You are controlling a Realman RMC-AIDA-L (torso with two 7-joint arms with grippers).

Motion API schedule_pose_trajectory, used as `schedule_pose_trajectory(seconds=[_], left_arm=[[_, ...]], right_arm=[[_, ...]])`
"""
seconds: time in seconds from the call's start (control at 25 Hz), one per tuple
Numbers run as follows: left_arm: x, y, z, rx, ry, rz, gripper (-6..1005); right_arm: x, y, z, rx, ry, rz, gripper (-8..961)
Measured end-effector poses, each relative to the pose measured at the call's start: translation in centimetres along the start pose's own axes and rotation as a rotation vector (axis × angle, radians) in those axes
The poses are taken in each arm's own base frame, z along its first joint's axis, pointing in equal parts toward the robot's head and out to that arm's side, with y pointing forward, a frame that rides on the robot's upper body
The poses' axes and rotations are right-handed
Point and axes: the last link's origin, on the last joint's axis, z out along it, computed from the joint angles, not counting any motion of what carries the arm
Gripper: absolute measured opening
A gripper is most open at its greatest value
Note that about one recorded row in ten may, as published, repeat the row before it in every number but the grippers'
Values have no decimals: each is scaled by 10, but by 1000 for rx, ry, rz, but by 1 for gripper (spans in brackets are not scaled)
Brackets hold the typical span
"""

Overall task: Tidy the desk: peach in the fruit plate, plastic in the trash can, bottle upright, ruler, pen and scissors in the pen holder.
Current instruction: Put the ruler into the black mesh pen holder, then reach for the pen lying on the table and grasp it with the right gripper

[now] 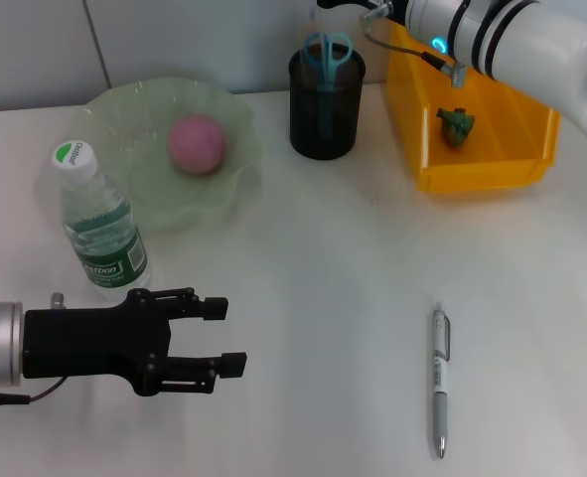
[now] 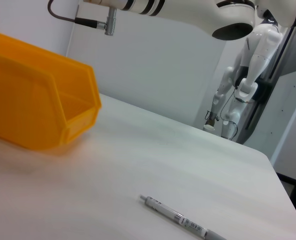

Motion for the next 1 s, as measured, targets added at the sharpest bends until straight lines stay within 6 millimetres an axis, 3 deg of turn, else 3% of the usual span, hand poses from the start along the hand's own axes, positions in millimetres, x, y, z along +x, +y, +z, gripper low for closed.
schedule_pose_trajectory(seconds=[0.24,0.44,0.72,1.0], left_arm=[[0,0,0,-1,-3,3,799],[-1,0,-1,-1,-4,9,799],[0,0,-1,0,-3,12,799],[3,-1,0,-5,1,20,799]], right_arm=[[2,-2,-2,7,2,9,666],[-1,-3,-7,-5,-28,25,666],[-8,-9,-40,-49,-96,195,667],[-5,-4,-71,-183,50,328,667]])
